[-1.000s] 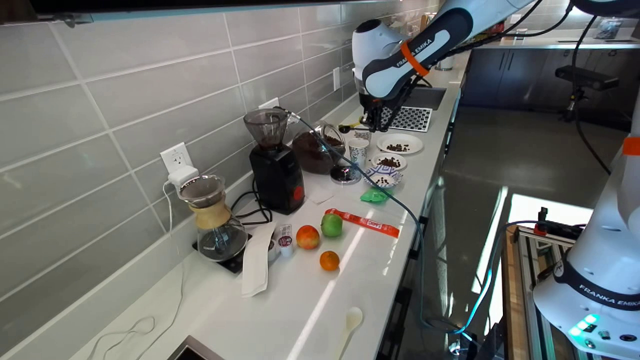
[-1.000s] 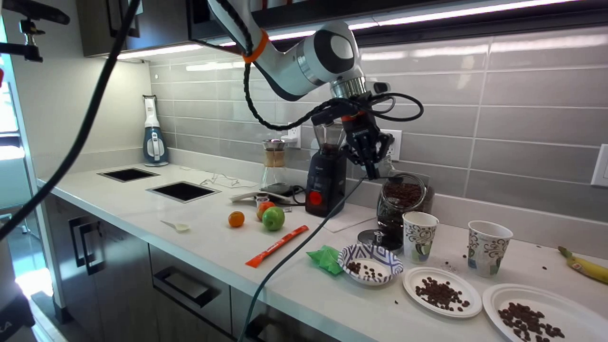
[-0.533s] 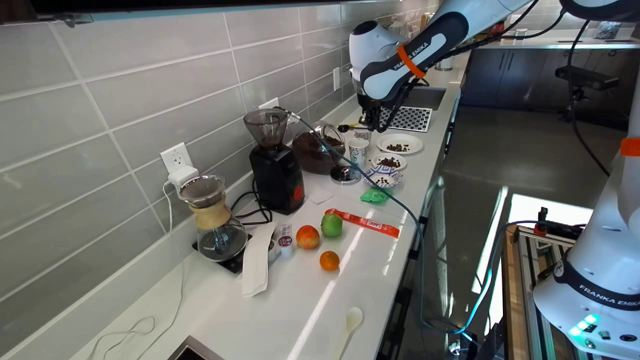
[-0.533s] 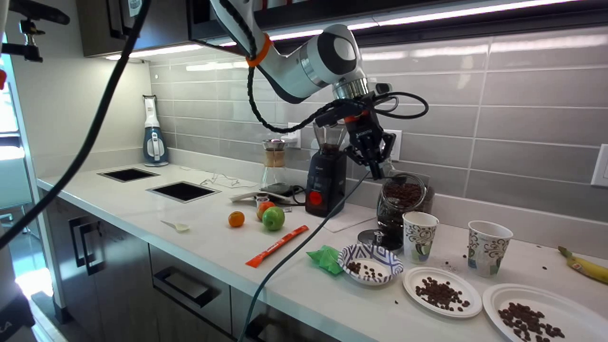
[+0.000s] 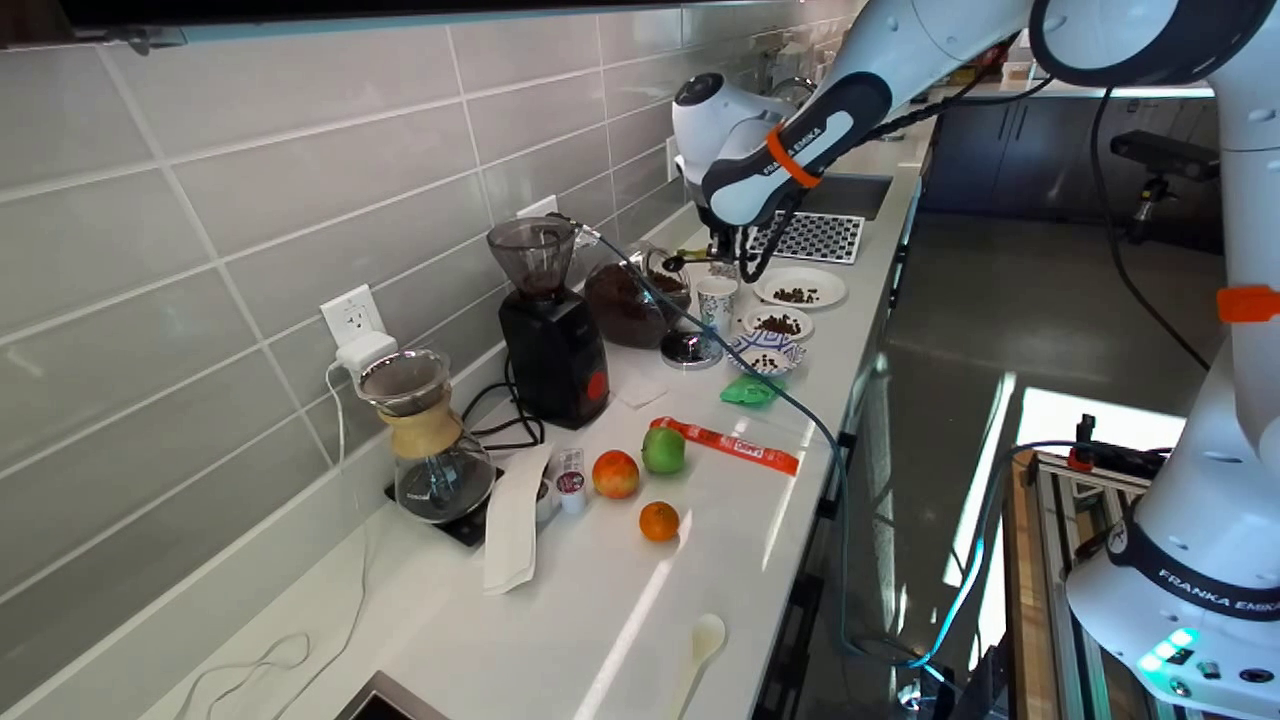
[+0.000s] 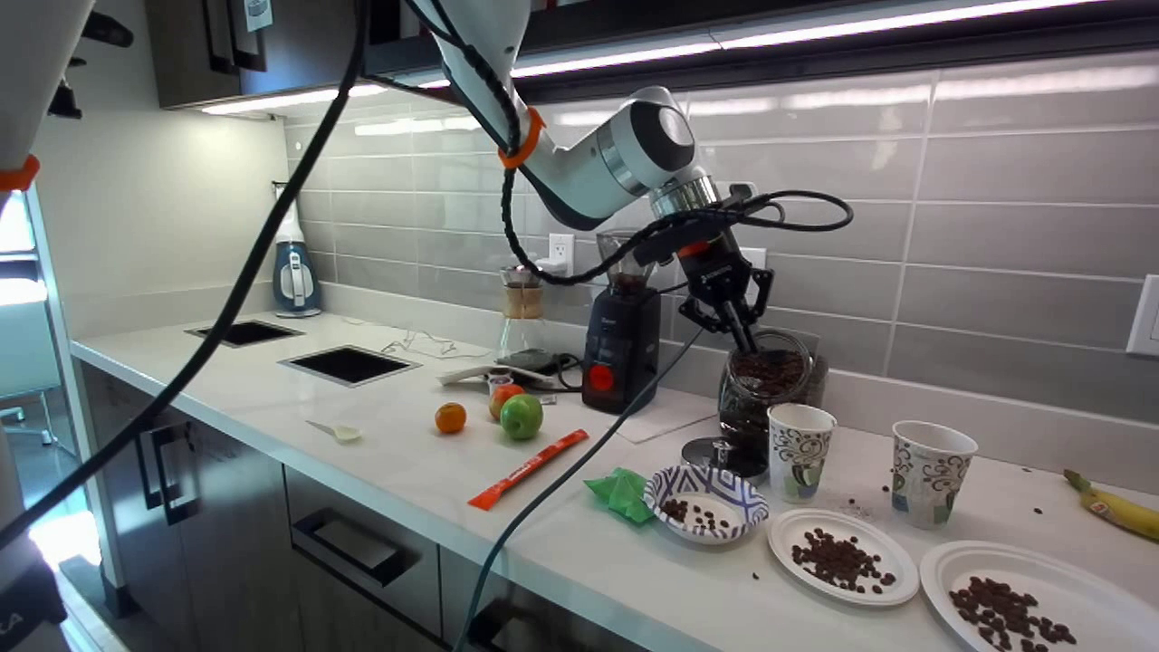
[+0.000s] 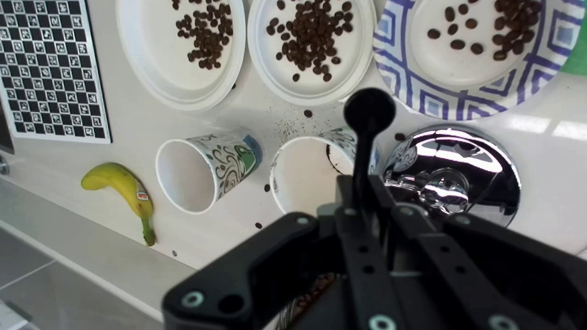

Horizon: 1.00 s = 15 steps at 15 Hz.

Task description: Use the black ladle to place some contents from the glass container into the coffee cup on the left.

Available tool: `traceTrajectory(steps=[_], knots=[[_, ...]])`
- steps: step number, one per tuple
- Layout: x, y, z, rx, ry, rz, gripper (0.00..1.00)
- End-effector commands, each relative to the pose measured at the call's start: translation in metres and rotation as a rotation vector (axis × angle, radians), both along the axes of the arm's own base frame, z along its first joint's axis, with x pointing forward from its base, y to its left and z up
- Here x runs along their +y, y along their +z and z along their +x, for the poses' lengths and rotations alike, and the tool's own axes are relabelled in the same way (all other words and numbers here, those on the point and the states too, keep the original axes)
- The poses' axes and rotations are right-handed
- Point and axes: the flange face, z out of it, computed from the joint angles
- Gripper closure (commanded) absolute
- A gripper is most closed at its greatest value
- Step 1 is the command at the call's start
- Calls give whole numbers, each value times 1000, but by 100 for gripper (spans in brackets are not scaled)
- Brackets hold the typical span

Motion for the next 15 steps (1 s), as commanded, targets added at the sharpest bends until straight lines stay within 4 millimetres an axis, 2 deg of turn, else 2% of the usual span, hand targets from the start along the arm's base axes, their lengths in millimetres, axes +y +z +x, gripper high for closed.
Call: traceTrajectory(steps=[1,6,15], knots=[[-4,-14,22,21,101,-33,98],[-7,-28,39,67,193,-91,98],[-9,-53,58,154,351,-190,98]])
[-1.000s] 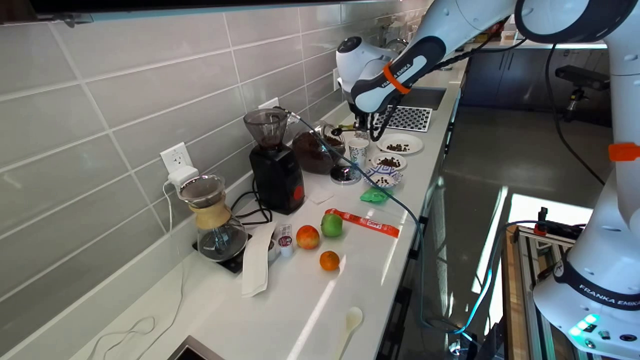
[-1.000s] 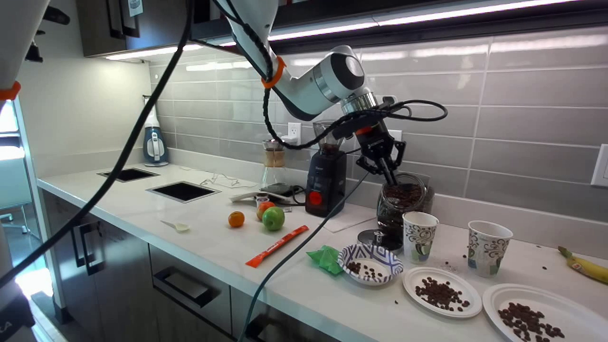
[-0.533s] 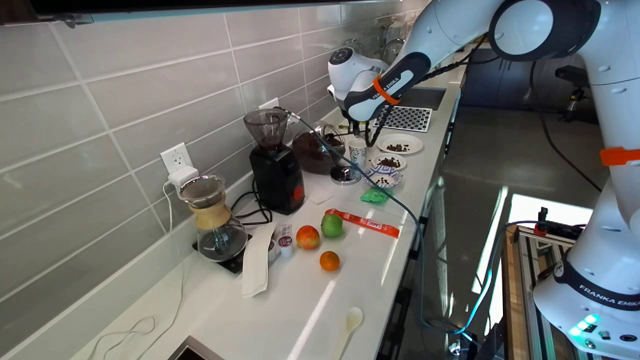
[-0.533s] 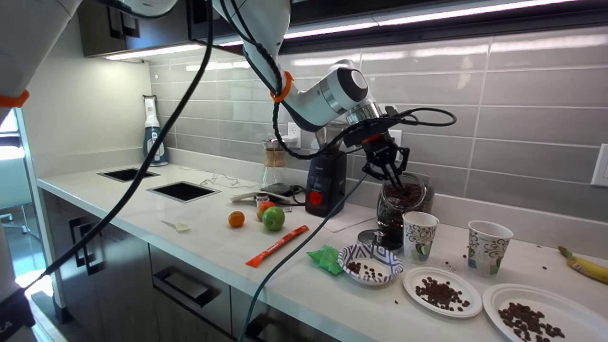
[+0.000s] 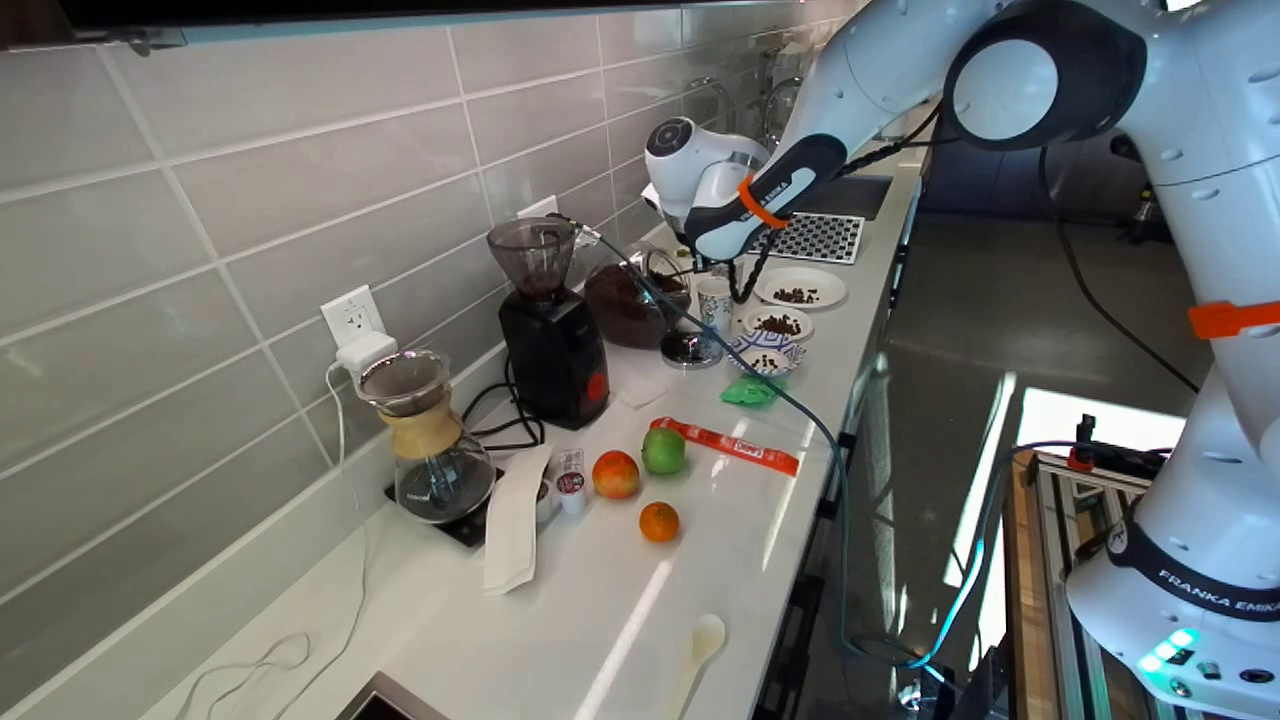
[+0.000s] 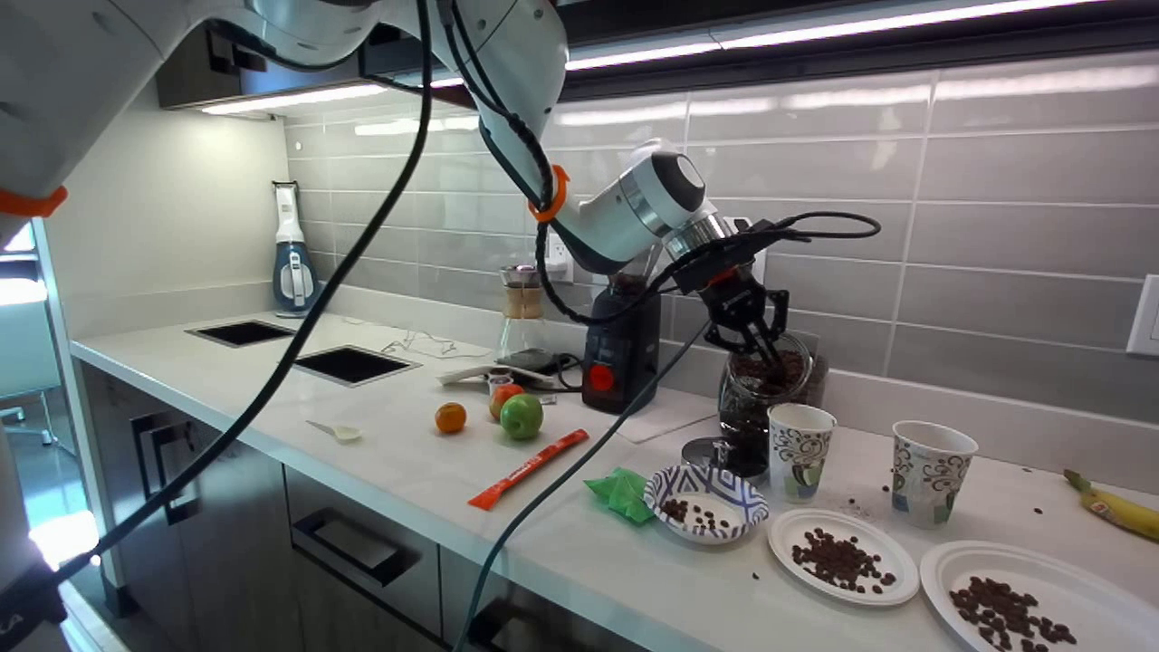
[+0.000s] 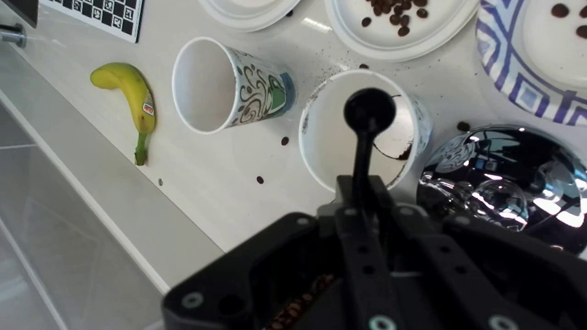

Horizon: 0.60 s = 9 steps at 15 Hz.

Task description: Use the black ladle to place some contents from the glass container into the coffee cup on the left.

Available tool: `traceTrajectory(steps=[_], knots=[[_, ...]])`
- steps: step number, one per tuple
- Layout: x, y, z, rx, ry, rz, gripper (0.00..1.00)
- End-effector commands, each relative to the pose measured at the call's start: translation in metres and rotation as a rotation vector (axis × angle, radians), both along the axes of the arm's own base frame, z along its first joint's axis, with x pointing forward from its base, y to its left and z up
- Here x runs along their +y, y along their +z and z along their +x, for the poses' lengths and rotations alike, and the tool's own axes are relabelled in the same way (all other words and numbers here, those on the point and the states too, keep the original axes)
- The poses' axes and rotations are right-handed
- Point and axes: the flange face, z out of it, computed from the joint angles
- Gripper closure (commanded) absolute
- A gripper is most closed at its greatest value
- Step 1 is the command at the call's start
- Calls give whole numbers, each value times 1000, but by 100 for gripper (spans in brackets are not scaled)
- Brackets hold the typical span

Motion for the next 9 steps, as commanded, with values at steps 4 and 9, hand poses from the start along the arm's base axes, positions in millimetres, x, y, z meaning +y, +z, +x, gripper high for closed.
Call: traceTrajectory(steps=[4,9], knots=[[-4,-16,15,57,116,-93,98],[-5,-4,22,47,160,-164,98]])
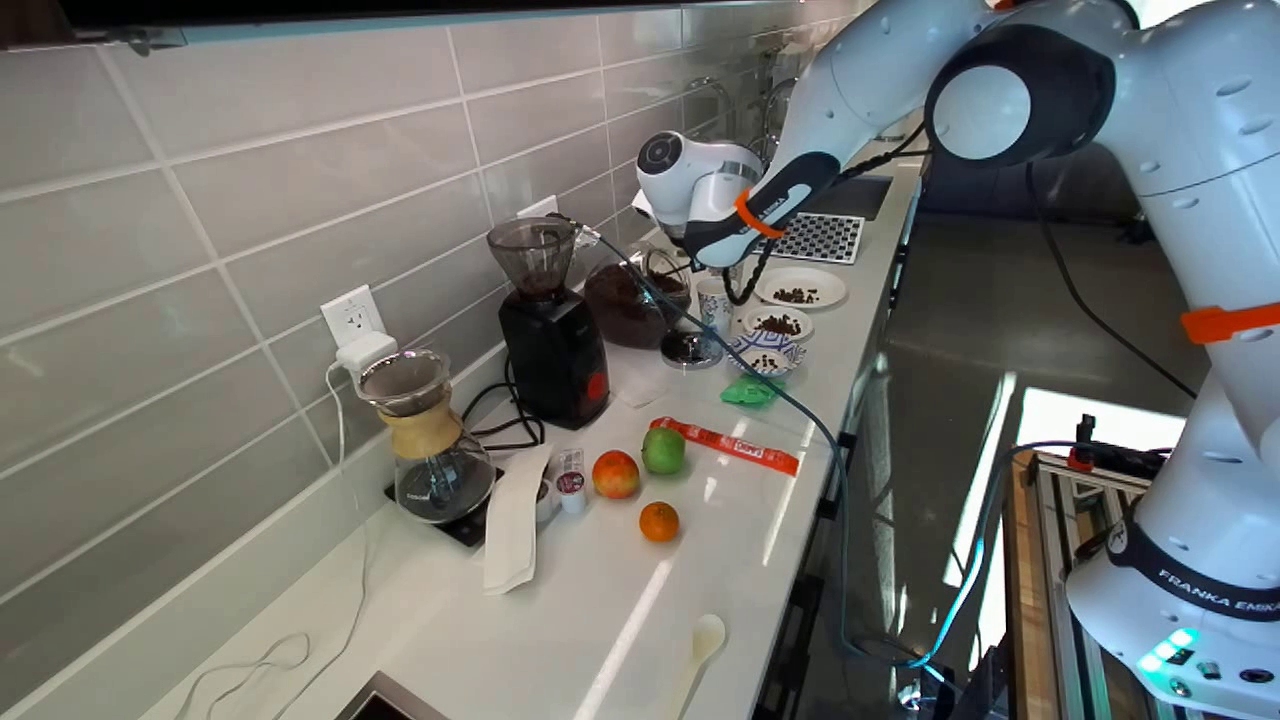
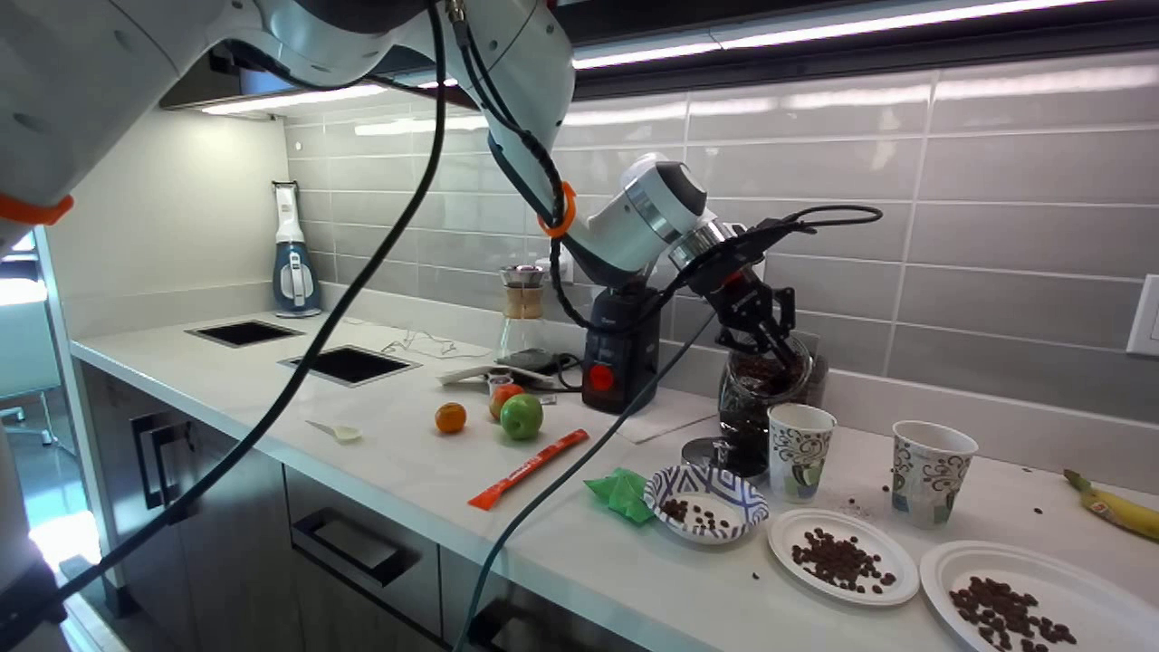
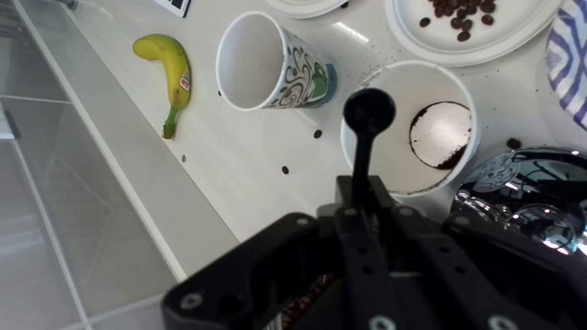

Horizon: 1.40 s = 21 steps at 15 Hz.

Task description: Use the black ladle to place some contents from the glass container into the coffee cup on the left.

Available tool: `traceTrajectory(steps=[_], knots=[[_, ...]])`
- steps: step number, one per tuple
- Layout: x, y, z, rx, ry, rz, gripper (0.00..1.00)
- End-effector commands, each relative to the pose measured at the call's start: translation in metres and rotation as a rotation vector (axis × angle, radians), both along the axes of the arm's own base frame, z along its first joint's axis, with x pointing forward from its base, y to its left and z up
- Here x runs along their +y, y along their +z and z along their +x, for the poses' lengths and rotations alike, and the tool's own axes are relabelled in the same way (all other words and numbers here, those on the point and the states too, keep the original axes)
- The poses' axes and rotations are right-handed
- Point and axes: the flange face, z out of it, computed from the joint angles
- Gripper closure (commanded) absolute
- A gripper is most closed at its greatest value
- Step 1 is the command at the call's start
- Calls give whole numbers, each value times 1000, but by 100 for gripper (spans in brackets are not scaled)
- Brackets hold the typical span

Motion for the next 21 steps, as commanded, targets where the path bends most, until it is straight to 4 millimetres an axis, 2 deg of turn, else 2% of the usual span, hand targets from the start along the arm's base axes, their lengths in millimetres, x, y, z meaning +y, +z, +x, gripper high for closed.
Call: traceTrajectory(steps=[1,11,14,18,21], knots=[[-1,4,7,-9,61,-60,98],[12,-42,12,74,135,-142,98],[11,-38,14,39,98,-122,98],[6,-19,15,-35,18,-77,98],[5,-26,12,-41,-62,-7,98]])
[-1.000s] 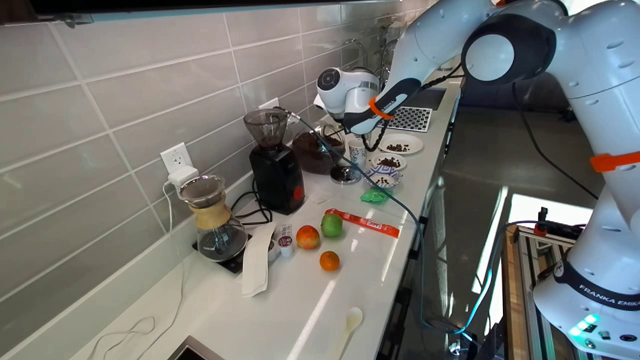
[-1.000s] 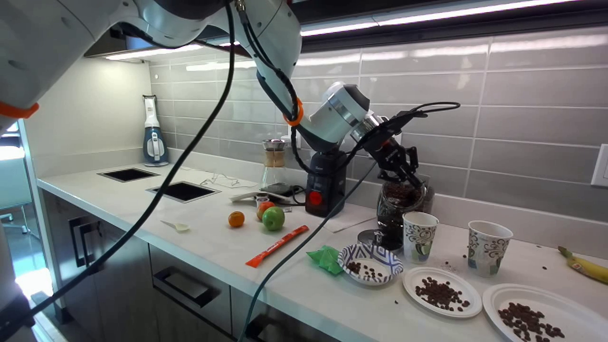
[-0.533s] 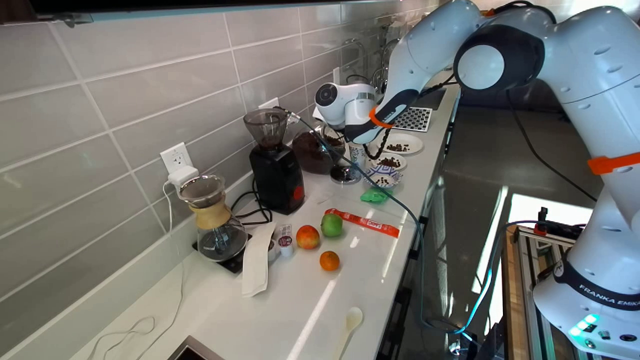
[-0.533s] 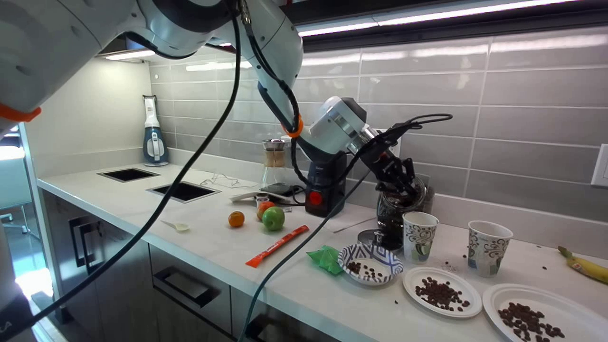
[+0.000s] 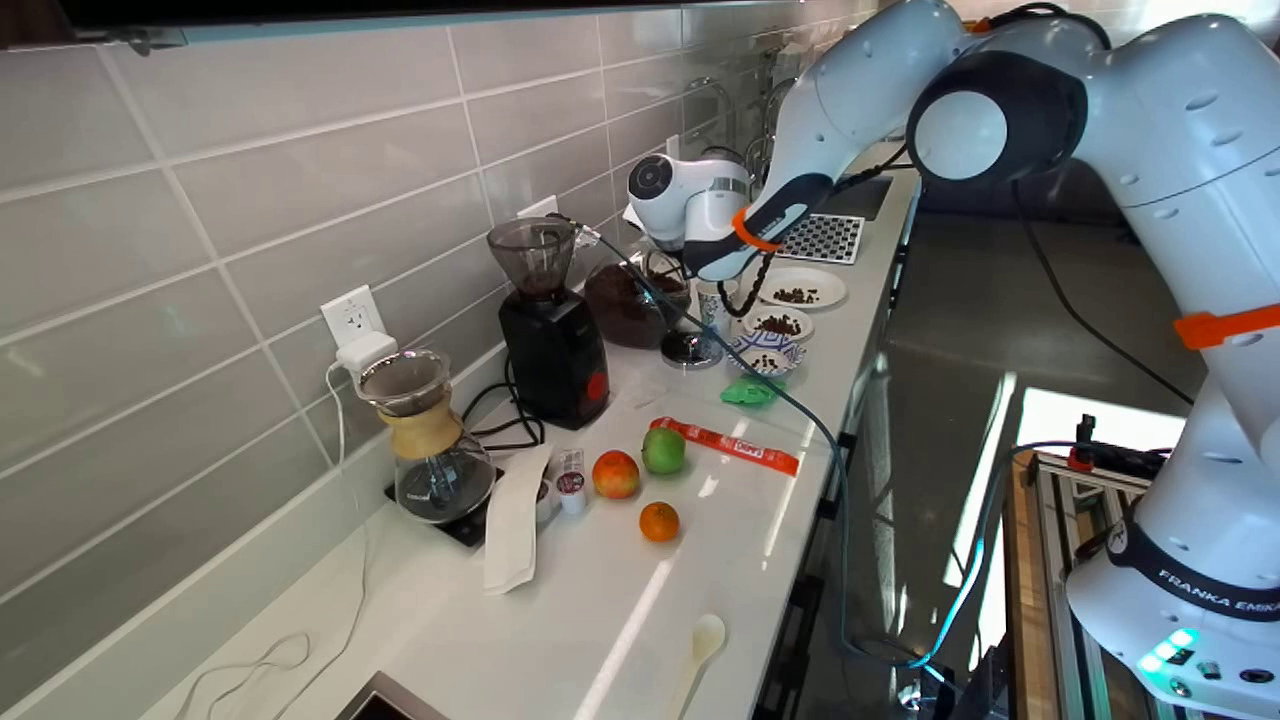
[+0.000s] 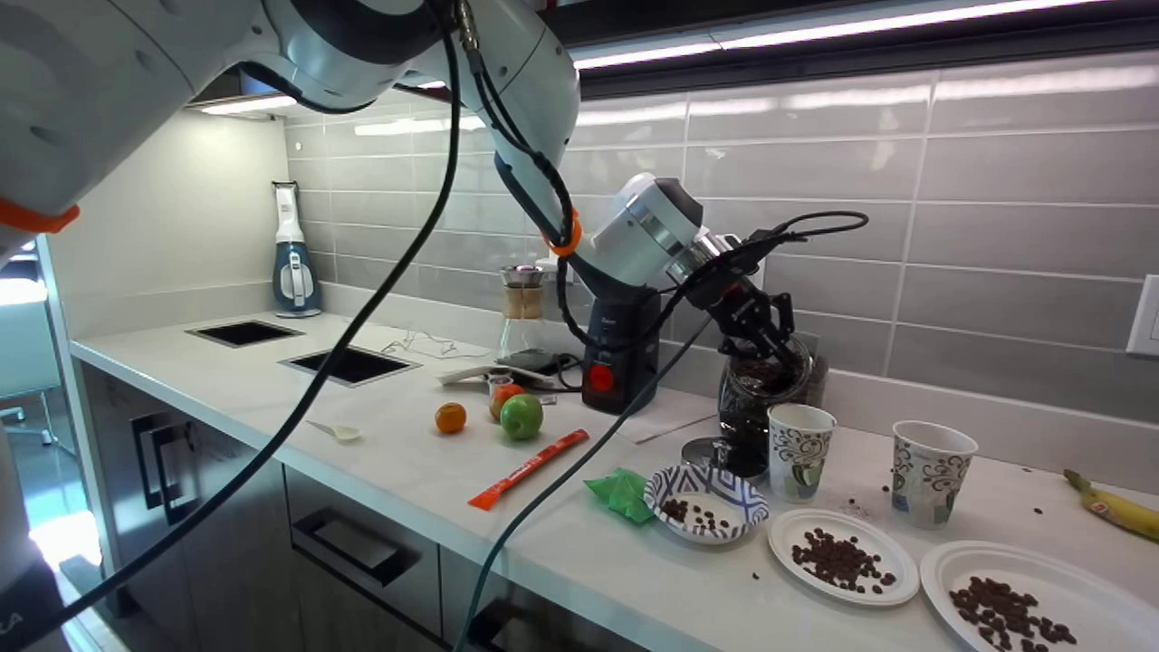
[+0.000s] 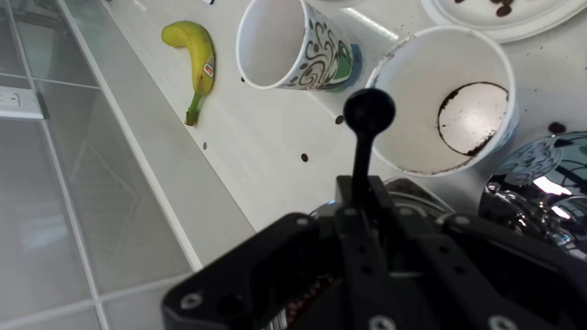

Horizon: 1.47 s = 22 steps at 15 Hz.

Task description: Use the black ladle to place some contents from the glass container into the coffee cup on the left.

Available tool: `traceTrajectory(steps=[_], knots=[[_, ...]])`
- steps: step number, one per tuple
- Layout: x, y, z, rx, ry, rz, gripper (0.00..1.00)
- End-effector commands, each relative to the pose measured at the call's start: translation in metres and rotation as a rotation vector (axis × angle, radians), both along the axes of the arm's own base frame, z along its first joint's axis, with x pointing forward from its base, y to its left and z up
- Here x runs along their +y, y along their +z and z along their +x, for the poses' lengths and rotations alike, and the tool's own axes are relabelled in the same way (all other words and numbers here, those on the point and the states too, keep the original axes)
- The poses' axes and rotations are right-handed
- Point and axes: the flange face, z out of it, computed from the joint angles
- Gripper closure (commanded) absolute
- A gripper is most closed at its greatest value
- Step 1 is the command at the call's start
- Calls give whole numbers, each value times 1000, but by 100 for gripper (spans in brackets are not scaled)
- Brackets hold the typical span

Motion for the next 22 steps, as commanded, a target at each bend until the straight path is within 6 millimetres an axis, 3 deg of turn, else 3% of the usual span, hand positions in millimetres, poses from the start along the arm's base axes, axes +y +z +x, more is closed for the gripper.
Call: traceTrajectory(steps=[1,4,22], knots=[[-3,-11,-5,-11,-107,85,98],[-4,-17,-9,-22,-174,145,98],[-5,3,-25,-337,-501,500,98]])
